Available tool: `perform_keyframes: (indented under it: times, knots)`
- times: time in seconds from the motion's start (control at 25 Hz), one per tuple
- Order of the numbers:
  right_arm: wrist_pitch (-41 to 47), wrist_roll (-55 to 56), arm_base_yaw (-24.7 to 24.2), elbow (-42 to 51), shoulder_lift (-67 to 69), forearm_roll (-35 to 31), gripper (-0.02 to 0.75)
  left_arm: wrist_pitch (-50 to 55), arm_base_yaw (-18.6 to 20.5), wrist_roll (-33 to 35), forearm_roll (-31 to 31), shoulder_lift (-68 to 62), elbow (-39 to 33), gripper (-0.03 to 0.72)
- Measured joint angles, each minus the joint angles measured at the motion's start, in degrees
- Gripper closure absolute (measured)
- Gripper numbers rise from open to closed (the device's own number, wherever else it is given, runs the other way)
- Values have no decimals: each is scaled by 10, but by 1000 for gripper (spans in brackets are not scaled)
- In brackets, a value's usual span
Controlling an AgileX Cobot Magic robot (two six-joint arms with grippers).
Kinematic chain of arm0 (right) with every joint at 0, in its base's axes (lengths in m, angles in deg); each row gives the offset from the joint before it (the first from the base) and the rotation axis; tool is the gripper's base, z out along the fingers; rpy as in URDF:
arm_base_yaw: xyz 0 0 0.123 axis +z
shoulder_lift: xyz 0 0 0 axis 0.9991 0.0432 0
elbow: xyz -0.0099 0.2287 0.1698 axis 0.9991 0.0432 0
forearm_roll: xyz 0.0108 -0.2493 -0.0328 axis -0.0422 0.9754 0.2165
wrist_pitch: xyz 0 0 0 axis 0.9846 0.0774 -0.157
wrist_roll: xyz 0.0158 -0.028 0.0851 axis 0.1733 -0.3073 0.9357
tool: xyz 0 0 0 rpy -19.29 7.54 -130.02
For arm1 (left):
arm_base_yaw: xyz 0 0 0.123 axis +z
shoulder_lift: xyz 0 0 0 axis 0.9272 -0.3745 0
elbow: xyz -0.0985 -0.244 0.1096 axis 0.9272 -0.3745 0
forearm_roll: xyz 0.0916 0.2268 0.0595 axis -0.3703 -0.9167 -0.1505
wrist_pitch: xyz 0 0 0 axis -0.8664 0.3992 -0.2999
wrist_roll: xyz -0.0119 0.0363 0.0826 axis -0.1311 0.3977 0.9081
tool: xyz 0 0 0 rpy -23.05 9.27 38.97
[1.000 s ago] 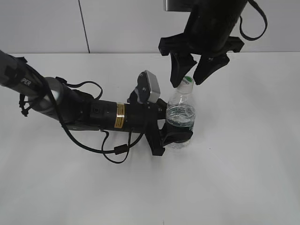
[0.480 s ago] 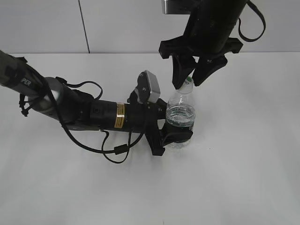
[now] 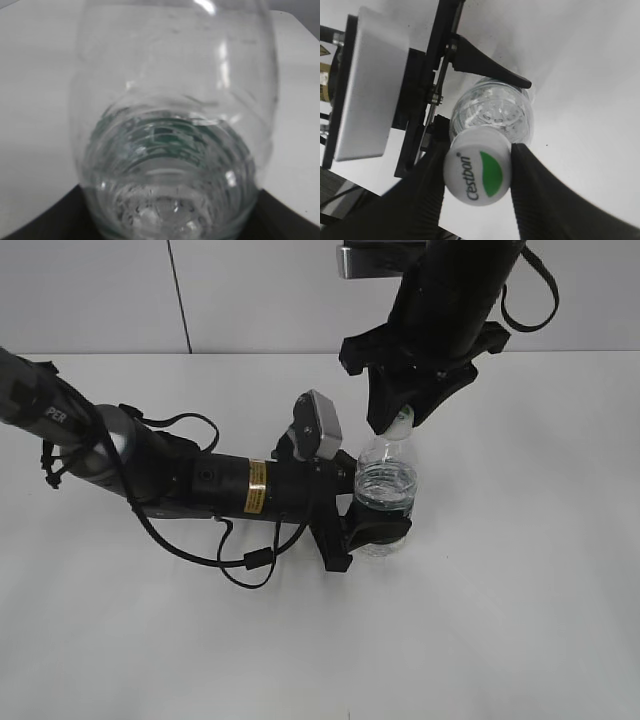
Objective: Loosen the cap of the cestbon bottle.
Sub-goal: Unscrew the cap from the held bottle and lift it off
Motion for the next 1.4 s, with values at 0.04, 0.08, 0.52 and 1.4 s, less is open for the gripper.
perform_keyframes:
  times: [0.04, 0.08, 0.52, 1.4]
  knots:
    - [-1, -28, 0, 0, 0, 0, 430, 0, 0, 0, 0, 0, 0, 279]
    - [-2, -64, 0, 0, 0, 0, 430, 0, 0, 1, 0, 0, 0, 279]
    - [-7, -520, 0, 0, 0, 1, 433, 1, 0, 2, 0, 0, 0, 279]
    - [-6, -838, 0, 0, 0, -7, 434, 1, 0, 3, 0, 0, 0, 279]
